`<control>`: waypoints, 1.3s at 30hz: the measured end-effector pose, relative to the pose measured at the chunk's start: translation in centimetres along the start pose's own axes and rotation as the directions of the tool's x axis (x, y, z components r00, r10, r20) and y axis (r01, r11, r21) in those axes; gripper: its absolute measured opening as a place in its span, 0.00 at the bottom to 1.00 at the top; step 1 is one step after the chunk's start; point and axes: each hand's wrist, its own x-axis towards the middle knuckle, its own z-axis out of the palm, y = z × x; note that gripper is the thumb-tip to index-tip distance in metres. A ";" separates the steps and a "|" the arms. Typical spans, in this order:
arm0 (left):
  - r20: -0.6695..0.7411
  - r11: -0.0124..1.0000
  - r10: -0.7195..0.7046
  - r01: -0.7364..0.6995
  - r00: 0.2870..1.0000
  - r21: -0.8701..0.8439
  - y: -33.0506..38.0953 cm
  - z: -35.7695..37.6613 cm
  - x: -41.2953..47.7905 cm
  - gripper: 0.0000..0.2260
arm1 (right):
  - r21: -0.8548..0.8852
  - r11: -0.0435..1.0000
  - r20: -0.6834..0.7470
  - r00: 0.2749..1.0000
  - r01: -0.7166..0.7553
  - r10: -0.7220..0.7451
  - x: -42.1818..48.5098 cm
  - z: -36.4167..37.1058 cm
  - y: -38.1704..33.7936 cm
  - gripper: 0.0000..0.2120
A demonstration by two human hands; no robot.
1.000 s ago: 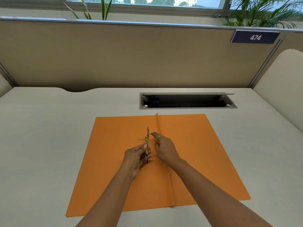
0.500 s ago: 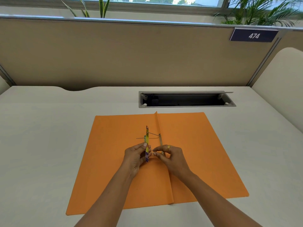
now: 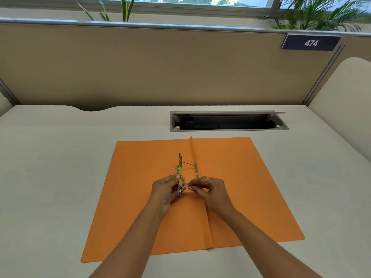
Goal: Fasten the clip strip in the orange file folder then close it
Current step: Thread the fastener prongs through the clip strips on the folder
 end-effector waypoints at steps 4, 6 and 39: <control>0.001 1.000 0.000 0.000 1.000 0.000 -0.1 0.0 0.1 0.10 | -0.064 0.997 0.018 0.999 0.037 -0.036 0.3 0.2 -0.1 0.06; -0.002 1.000 -0.001 0.001 1.000 0.005 -0.1 0.0 0.1 0.10 | -0.114 0.992 0.034 0.998 0.060 -0.057 0.4 0.4 -0.3 0.07; -0.090 0.992 0.033 -0.022 0.995 0.125 -0.8 0.6 0.0 0.13 | 0.014 0.961 -0.098 0.956 -0.276 0.276 -0.3 1.9 -3.4 0.03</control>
